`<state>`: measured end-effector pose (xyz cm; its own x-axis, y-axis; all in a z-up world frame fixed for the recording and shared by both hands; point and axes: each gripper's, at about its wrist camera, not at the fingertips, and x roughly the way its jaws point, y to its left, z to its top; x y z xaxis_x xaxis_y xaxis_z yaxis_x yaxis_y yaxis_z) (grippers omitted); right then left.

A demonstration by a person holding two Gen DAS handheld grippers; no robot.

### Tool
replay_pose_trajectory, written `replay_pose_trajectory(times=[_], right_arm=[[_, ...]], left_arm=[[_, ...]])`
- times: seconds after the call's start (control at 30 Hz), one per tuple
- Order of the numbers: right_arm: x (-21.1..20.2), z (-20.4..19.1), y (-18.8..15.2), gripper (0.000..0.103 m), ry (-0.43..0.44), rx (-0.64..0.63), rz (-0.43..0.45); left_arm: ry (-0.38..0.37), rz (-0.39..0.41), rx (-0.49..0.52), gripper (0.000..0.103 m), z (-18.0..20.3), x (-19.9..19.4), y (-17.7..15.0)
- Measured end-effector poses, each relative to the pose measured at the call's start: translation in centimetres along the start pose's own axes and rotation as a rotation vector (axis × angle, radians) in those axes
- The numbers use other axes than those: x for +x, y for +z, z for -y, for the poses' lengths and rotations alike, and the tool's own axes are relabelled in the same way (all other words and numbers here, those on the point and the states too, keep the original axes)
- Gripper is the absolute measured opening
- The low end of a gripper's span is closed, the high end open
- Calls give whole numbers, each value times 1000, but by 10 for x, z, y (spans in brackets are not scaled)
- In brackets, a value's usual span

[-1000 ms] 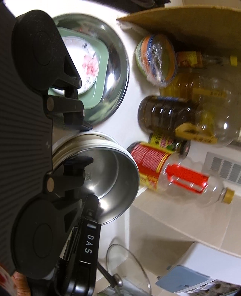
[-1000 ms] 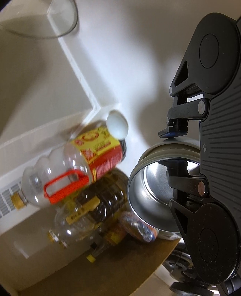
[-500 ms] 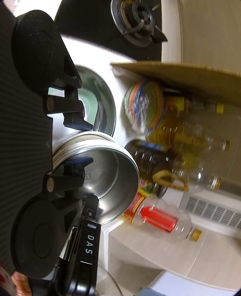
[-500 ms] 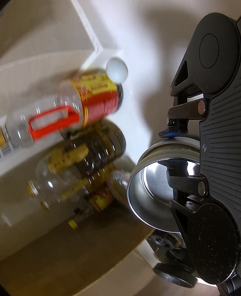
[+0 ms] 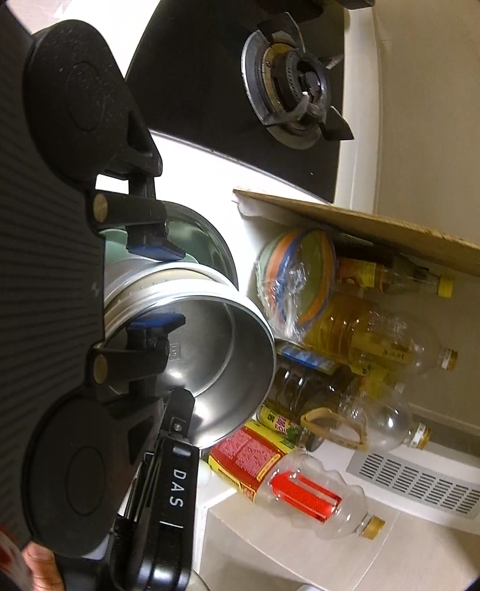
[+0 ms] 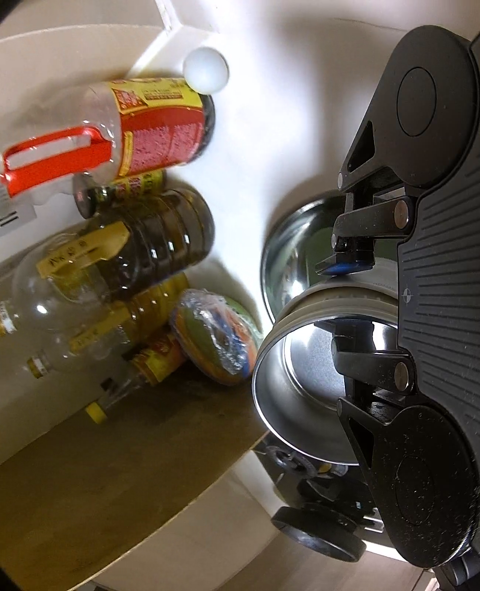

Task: Organize plates and bowls
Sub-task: 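Lower the bowl stack with both grippers onto the floral plate on the green tray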

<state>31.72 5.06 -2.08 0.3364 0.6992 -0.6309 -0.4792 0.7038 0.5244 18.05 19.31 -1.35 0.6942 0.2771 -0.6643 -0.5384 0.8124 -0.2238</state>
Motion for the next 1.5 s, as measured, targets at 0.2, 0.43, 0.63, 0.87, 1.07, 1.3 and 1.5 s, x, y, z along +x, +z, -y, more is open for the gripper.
replay_pose_trajectory(times=[0.2, 0.43, 0.63, 0.87, 1.07, 1.3, 1.5], right_arm=[[11, 1, -2, 24, -9, 6, -36], [19, 7, -3, 24, -23, 22, -64], [27, 13, -2, 24, -28, 34, -87], [33, 18, -1, 24, -28, 40, -99], [34, 17, 0, 24, -27, 40, -102], [34, 14, 0, 25, -29, 29, -97], [33, 15, 1, 25, -22, 26, -104]], left_arm=[[1, -25, -16, 27, -7, 8, -3], [3, -52, -25, 27, -8, 18, -5], [12, -69, -26, 27, -8, 25, -5], [18, -78, -28, 27, -8, 30, -6], [18, -81, -33, 26, -9, 31, -5], [3, -91, -51, 26, -14, 34, -6], [-6, -93, -60, 26, -16, 33, -6]])
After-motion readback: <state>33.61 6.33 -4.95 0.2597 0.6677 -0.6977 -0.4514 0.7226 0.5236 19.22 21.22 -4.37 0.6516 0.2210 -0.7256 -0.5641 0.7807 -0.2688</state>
